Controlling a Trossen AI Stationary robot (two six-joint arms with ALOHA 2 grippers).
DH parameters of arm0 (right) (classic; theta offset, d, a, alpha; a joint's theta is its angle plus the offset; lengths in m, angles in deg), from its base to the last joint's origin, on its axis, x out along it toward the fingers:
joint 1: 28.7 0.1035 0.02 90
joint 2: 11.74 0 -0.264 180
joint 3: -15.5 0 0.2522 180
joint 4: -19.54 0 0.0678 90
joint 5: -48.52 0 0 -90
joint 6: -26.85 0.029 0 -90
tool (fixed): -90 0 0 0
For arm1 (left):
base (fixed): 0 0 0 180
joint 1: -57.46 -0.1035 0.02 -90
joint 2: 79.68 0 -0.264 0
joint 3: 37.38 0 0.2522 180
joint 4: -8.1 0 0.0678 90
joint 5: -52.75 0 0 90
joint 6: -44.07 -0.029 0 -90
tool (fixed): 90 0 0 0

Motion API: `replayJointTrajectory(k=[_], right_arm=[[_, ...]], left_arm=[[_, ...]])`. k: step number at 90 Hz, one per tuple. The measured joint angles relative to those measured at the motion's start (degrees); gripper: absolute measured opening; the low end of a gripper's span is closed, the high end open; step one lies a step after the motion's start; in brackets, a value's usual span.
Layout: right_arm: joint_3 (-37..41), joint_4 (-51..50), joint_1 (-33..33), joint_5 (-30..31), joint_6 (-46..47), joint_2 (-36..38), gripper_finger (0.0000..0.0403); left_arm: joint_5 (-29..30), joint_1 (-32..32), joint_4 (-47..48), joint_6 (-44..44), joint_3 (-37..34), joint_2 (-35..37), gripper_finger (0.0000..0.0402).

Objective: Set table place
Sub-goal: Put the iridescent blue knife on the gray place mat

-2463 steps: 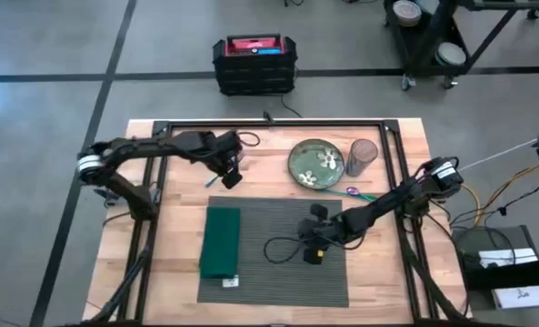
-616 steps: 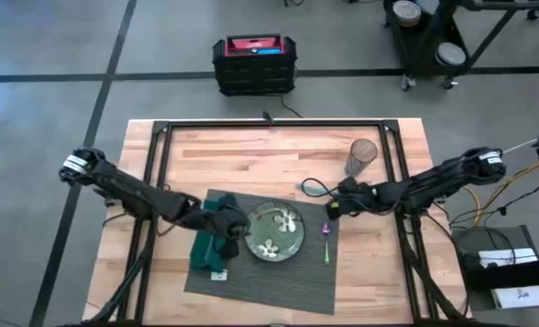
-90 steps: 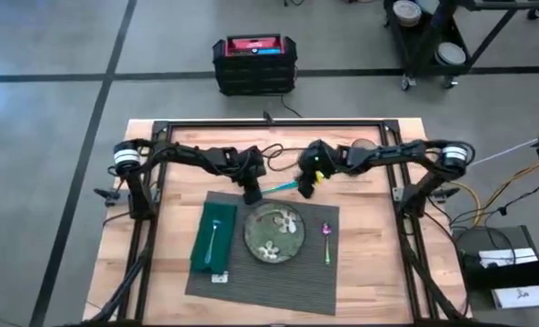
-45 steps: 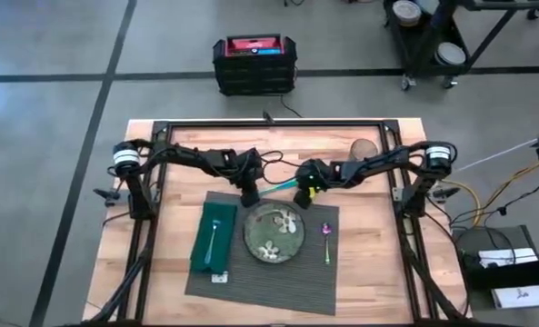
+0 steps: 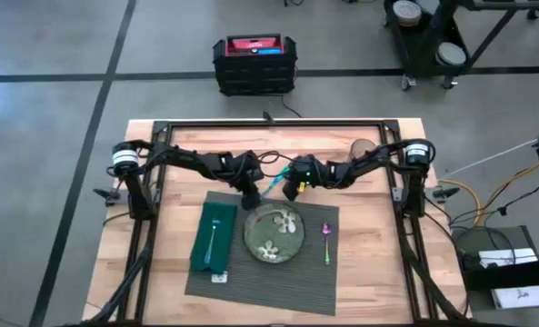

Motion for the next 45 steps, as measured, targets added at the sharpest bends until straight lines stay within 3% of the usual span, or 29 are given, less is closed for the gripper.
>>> replayJointTrajectory(k=[29,45], right_arm=[[-1.23,-3.01,-0.25,-0.79,0.14,3.04,0.0002],[-1.35,-17.22,-0.25,-0.90,0.12,10.01,0.0002]], left_arm=[[-1.56,0.55,-12.35,2.45,0.10,-0.39,0.0075],[1.54,0.52,-3.74,0.24,3.25,2.23,0.0075]])
